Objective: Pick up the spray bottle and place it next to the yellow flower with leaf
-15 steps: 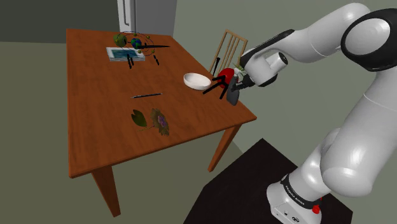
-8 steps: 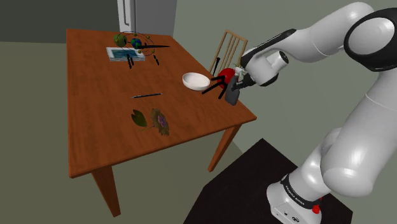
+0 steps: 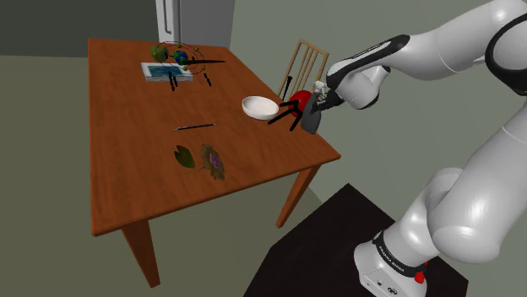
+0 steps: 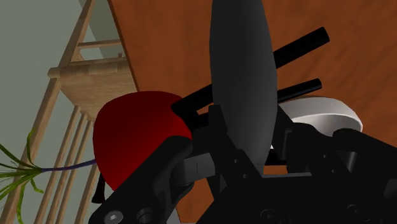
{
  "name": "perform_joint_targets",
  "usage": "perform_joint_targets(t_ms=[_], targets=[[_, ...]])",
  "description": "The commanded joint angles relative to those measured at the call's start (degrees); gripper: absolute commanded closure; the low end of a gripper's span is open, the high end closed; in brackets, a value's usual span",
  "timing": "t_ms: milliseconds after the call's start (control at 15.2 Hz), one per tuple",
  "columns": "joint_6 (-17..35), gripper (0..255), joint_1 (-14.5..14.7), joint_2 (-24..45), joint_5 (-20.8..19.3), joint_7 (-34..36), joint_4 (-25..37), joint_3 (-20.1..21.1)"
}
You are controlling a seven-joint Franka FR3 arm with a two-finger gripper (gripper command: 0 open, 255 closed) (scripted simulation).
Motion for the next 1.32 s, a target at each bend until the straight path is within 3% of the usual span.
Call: perform_joint_targets(t_ms=[0,330,594,1254], targets=[[-0.7,255,0.6,-1.8,-5.9,4.8,-0.3,-1.2],[-3.0,255,0.0,-5.8,-17.7,14.2,-0.3,-1.9],[-5.5,255,-1.5,-8.5,-24.6,19.8,0.3,-1.1],[-12.8,255,-5.1,-13.7,-34.4,27.9,3.5,2.0]])
